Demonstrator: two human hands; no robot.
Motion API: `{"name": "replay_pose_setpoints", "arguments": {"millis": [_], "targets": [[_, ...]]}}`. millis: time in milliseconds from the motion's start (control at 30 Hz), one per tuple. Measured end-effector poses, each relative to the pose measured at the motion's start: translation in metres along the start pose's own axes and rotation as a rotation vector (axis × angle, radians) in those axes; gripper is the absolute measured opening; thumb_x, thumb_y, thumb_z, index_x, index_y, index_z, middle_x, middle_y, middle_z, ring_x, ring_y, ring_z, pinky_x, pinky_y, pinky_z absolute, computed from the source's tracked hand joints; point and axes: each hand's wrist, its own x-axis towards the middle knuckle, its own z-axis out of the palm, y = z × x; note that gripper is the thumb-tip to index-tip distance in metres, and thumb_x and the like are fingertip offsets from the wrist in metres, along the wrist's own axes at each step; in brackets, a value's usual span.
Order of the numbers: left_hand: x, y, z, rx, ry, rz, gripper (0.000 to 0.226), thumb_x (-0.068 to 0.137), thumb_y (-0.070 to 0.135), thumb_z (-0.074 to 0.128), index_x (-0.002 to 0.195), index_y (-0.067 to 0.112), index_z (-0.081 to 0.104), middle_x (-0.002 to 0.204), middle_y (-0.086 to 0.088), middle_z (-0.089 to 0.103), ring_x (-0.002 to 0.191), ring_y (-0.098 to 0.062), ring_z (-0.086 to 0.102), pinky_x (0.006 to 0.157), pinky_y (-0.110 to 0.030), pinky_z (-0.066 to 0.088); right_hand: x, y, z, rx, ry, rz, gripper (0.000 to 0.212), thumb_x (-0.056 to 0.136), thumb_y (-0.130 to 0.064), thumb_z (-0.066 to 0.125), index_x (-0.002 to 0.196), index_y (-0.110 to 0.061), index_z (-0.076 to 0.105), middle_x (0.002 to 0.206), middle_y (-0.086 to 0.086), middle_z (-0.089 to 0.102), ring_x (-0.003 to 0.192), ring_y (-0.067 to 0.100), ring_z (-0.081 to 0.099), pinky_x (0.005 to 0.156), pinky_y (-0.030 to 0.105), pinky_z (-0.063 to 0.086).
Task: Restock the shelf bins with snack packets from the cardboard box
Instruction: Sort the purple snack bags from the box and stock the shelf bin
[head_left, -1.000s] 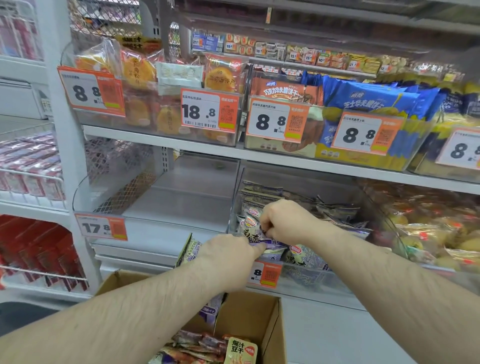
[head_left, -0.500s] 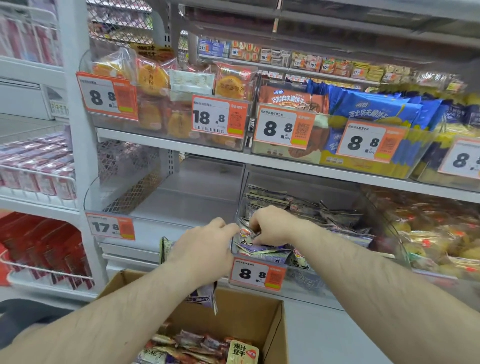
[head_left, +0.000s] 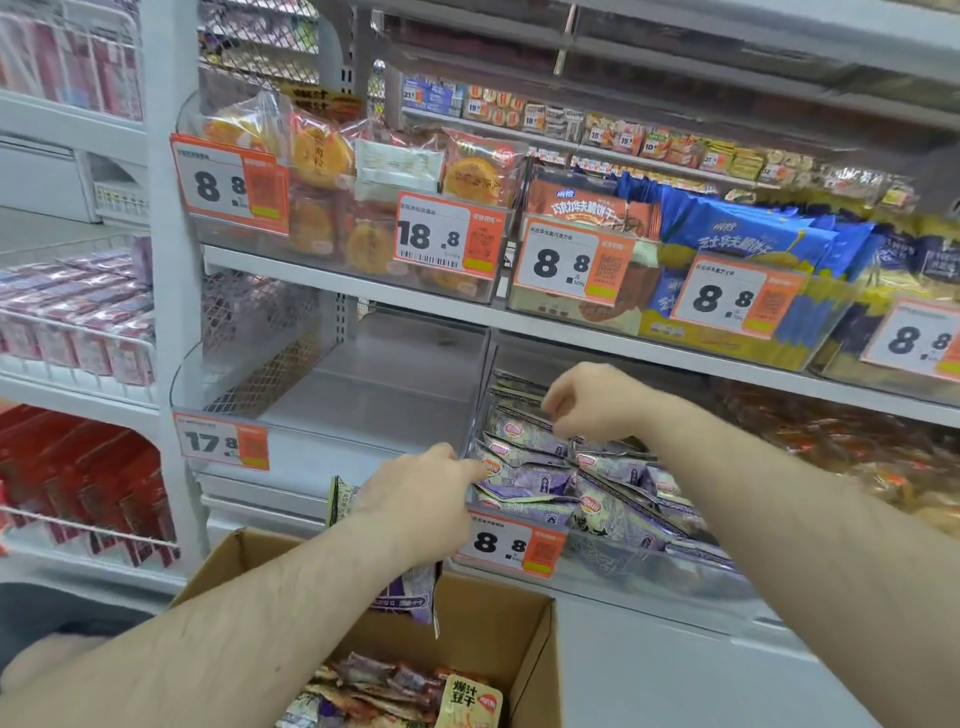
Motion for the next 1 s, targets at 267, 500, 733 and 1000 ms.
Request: {"name": "replay_pose_setpoints", "arguments": {"millis": [267,500,733,1000], "targets": [[0.005,0.007,-0.015,-0.082,0.126,-0.006,0.051,0.091,0.026,0.048,0.14,0.039,0.044,0.121,0.002,0.055,0.109,-0.031,0.059,0.089,-0.038,0.05,-0.039,0.034,0.012,-0.269,-0.103,0.096,0.02,0.071,-0.037,0.071,0.088,-0.026,0.068,0.091,-0.009,0.069,0.087,0.016,0.066,0.074,0.032,0.055],[0.009,0.016,-0.032,-0.37,0.187,-0.047,0.044,0.087,0.024,0.056,0.13,0.035,0.055,0.096,0.014,0.064,0.099,-0.018,0.06,0.087,-0.032,0.049,-0.054,0.037,0.046,-0.645,-0.2,0.046,0.045,0.067,-0.051,0.077,0.089,-0.022,0.051,0.081,-0.004,0.056,0.089,0.023,0.061,0.078,0.034,0.037],[0.02,0.035,-0.034,-0.706,0.271,-0.135,0.017,0.085,0.023,0.063,0.1,0.031,0.065,0.073,0.013,0.063,0.069,-0.002,0.057,0.063,-0.021,0.041,-0.046,0.042,0.052,-0.809,-0.081,-0.041,0.039,0.076,-0.047,0.074,0.101,-0.023,0.057,0.102,0.002,0.068,0.102,0.026,0.061,0.084,0.036,0.036],[0.044,0.083,-0.05,-0.917,0.442,-0.223,0.008,0.083,0.031,0.064,0.077,0.028,0.062,0.072,0.012,0.063,0.079,-0.017,0.064,0.072,-0.03,0.05,-0.116,0.006,-0.042,0.68,0.024,0.047,0.049,0.058,-0.03,0.074,0.106,-0.024,0.067,0.104,0.003,0.073,0.09,0.014,0.066,0.076,0.022,0.051]]}}
